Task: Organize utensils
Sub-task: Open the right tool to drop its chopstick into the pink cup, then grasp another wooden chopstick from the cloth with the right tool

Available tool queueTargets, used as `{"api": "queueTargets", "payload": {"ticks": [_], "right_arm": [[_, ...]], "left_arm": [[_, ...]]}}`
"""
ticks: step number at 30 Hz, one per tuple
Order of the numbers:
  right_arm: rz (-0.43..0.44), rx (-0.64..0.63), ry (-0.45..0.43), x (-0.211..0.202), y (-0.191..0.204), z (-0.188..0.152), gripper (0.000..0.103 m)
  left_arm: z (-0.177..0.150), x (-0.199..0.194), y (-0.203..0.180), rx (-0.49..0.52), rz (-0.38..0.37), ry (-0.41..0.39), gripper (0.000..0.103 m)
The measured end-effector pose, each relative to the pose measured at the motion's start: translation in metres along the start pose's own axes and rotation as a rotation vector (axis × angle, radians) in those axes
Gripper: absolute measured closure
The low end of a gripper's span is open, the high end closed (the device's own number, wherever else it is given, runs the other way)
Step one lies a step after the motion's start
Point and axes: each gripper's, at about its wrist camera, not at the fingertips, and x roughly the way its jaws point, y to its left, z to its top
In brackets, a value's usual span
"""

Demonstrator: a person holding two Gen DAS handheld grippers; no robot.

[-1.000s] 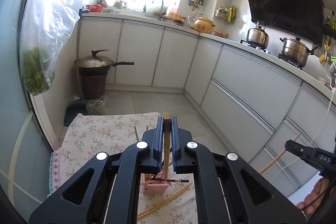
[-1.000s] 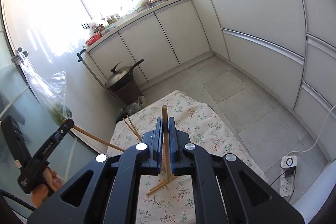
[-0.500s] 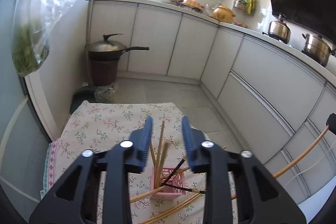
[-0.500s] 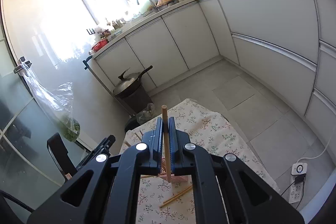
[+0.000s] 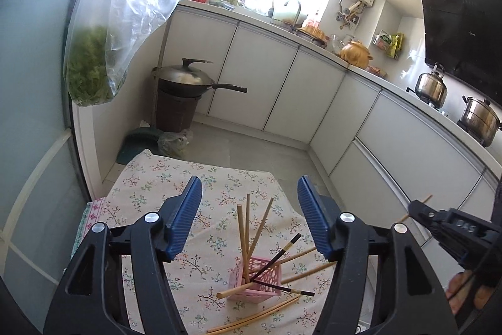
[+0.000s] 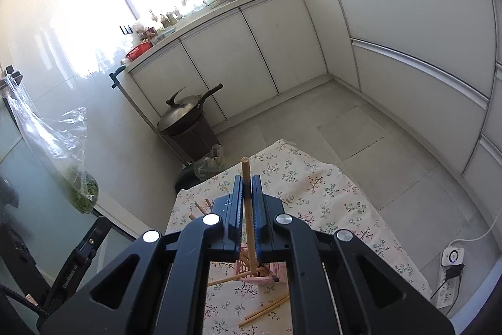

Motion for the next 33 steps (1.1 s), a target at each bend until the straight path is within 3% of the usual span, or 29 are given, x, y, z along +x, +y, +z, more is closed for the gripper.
{"api": "queueTargets", "payload": {"ticks": [3,6,8,11,15,20,21,23,25,29,31,33], "right_arm": [[-0.010,0.012,0.018,0.025,0.003,-0.008,0.097],[-0.010,0.037,0.025,0.048,0.004,-0.016,0.090],[0.005,0.049,0.040,0.054,0.003,-0.020,0.074],[-0.001,0.012,0.027,0.045,0.006,-0.024,0.070],[-0.034,-0.063,-0.014,0.024,0.008,-0.029,0.065],[-0.079,-0.098,-0.052,0.000,-0.005,-0.036,0.059],[-0.084,-0.077,-0.054,-0.004,-0.014,-0.036,0.055],[-0.074,-0.005,-0.033,-0.004,-0.035,-0.035,0.037],[-0.049,0.120,0.035,0.009,-0.067,-0.036,0.027],[0.035,0.529,0.328,0.078,-0.166,-0.069,0.024],[-0.065,0.619,0.375,0.106,-0.205,-0.088,0.024],[-0.163,0.582,0.381,0.128,-0.219,-0.090,0.024]], "left_arm": [[-0.002,0.007,-0.001,0.013,0.011,0.020,0.042],[-0.006,0.012,0.001,0.019,0.020,0.038,0.042],[-0.008,0.013,0.000,0.030,0.021,0.046,0.042],[-0.012,0.009,-0.009,0.069,0.023,0.037,0.041],[-0.021,-0.003,-0.032,0.148,0.034,-0.007,0.030],[-0.029,-0.015,-0.047,0.200,0.054,-0.053,0.025],[-0.030,-0.017,-0.046,0.194,0.055,-0.055,0.023],[-0.031,-0.020,-0.041,0.173,0.048,-0.050,0.020],[-0.033,-0.022,-0.037,0.157,0.045,-0.040,0.018],[-0.036,-0.030,-0.029,0.147,0.026,-0.014,0.014],[-0.039,-0.036,-0.026,0.141,0.025,-0.013,0.007],[-0.046,-0.042,-0.023,0.137,0.024,-0.013,0.007]]}}
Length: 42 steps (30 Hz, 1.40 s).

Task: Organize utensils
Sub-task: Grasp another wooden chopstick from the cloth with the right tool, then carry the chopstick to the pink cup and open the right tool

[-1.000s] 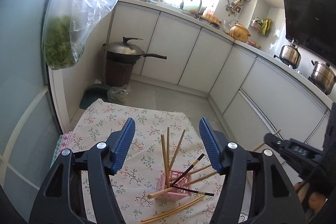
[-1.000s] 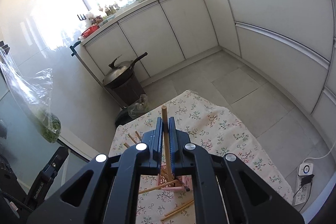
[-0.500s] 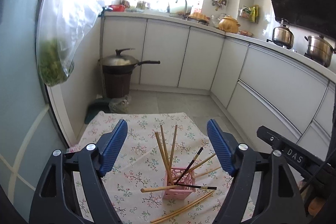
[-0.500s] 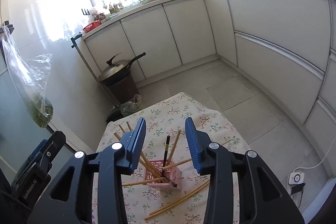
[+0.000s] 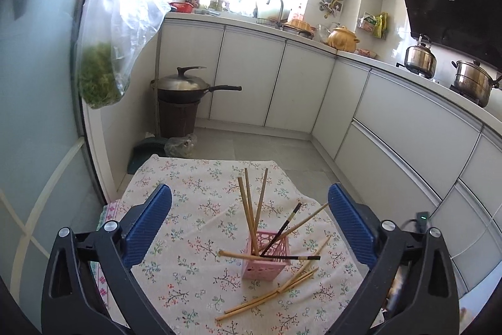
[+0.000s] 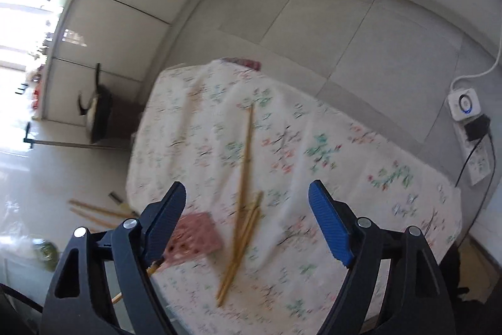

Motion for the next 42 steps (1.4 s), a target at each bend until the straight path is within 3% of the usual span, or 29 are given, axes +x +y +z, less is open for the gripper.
{"api": "queueTargets", "payload": {"ticks": [6,10,13,14,16,18,22,29,35,42], "right_arm": [[-0.151,-0.117,-0.023,0.061,0.035,0.026,0.024],[-0.303,-0.201,-0.006,0.109,0.051,0.032,0.027],[-0.406,-0.277,0.020,0.141,0.059,0.031,0.058],[-0.434,-0.325,-0.024,0.142,0.065,0.028,0.093],[-0.421,-0.357,-0.022,0.147,0.069,0.025,0.094],[-0.329,-0.289,-0.023,0.142,0.061,0.030,0.098],[-0.204,-0.245,-0.103,0.100,0.053,0.031,0.098],[-0.061,-0.388,-0.235,-0.012,0.073,-0.006,0.098],[-0.021,-0.495,-0.297,-0.089,0.088,-0.041,0.098],[0.014,-0.539,-0.350,-0.160,0.126,-0.051,0.098]], "left_arm": [[-0.009,0.002,-0.009,0.062,0.011,0.011,0.007],[-0.011,0.005,-0.007,0.069,0.020,0.008,0.007],[-0.012,0.010,-0.003,0.058,0.029,0.020,0.007],[-0.012,0.013,-0.002,0.051,0.032,0.029,0.007],[-0.013,0.018,0.001,0.038,0.031,0.047,0.007],[-0.014,0.020,0.002,0.036,0.030,0.058,0.007],[-0.013,0.017,0.005,0.029,0.031,0.052,0.007],[-0.009,0.009,0.017,-0.009,0.046,0.032,0.007],[-0.006,0.002,0.027,-0.046,0.056,0.010,0.007],[-0.003,0.002,0.035,-0.080,0.054,0.017,0.007]]}}
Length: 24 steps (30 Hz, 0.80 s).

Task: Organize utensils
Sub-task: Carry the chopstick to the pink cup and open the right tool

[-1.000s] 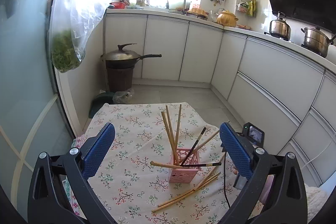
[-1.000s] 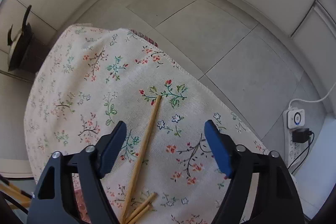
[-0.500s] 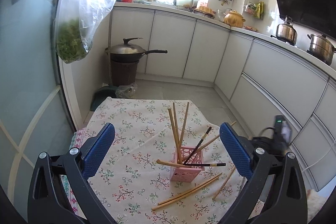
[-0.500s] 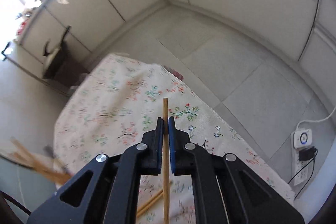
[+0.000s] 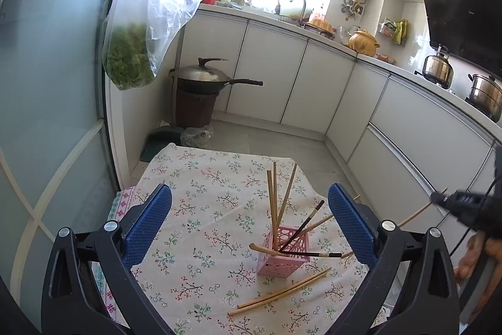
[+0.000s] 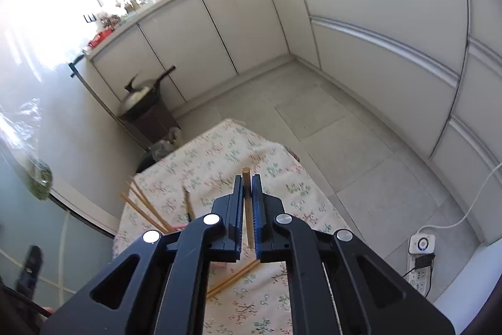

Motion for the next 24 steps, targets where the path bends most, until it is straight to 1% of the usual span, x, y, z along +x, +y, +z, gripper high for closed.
{"api": "queueTargets", "payload": {"ticks": [4,7,12,13,16,19,22,24], "right_arm": [[0.036,-0.043,-0.052,-0.036,0.029,0.019,0.098],[0.079,-0.068,-0.060,-0.055,0.054,0.027,0.098],[0.110,-0.140,-0.062,-0.060,0.096,0.029,0.098],[0.112,-0.152,-0.057,-0.056,0.104,0.028,0.098],[0.109,-0.165,-0.031,-0.029,0.118,0.021,0.098],[0.102,-0.160,-0.005,-0.001,0.124,0.008,0.098],[0.092,-0.160,0.001,0.027,0.127,-0.003,0.097],[0.097,-0.175,0.053,0.046,0.130,-0.011,0.096]], "left_arm": [[0.003,-0.003,0.004,-0.015,-0.007,-0.010,0.007],[0.005,-0.006,0.008,-0.030,-0.006,-0.017,0.007],[0.007,-0.006,0.014,-0.050,-0.006,-0.015,0.007],[0.008,-0.006,0.014,-0.052,-0.007,-0.014,0.007],[0.009,-0.006,0.017,-0.058,-0.004,-0.013,0.007],[0.009,-0.005,0.020,-0.065,0.000,-0.010,0.007],[0.010,-0.002,0.024,-0.075,0.007,-0.001,0.007],[0.010,0.001,0.026,-0.080,0.013,0.007,0.007]]}}
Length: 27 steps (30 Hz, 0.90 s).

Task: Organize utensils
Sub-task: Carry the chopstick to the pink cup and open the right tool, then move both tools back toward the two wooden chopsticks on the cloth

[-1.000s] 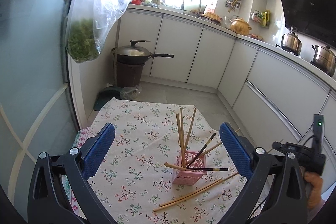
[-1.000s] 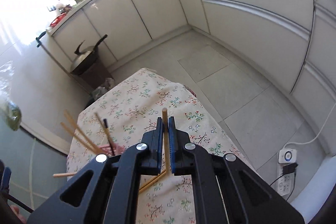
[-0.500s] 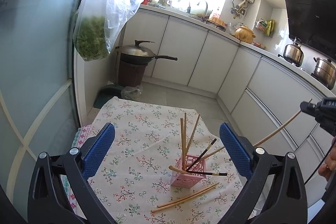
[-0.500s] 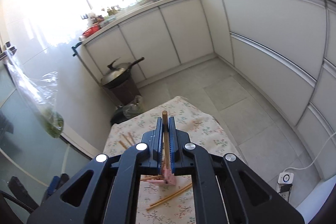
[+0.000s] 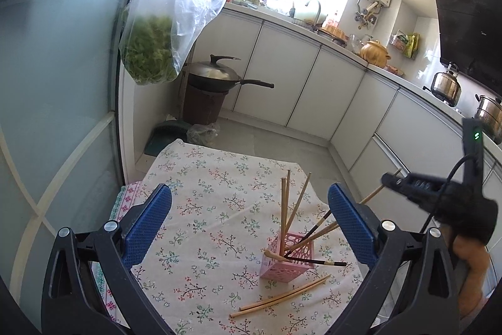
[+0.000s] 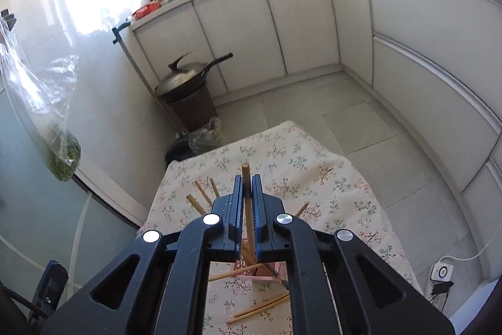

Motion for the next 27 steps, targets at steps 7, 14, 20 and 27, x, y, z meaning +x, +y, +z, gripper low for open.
{"api": "queueTargets", "payload": {"ticks": [7,14,20,27], "right_arm": [[0.029,-0.033,-0.056,-0.017,0.008,-0.015,0.070],[-0.003,-0.098,-0.060,-0.041,0.004,-0.040,0.067],[-0.025,-0.103,-0.070,-0.051,-0.011,-0.063,0.055],[-0.059,-0.082,-0.081,-0.061,-0.031,-0.079,0.038]], "left_arm": [[-0.001,-0.003,-0.009,0.030,-0.003,-0.019,0.007],[-0.011,-0.002,-0.034,0.096,-0.003,-0.013,0.007],[-0.021,0.000,-0.048,0.164,-0.001,0.005,0.007],[-0.034,0.006,-0.064,0.234,-0.011,0.029,0.007]]}}
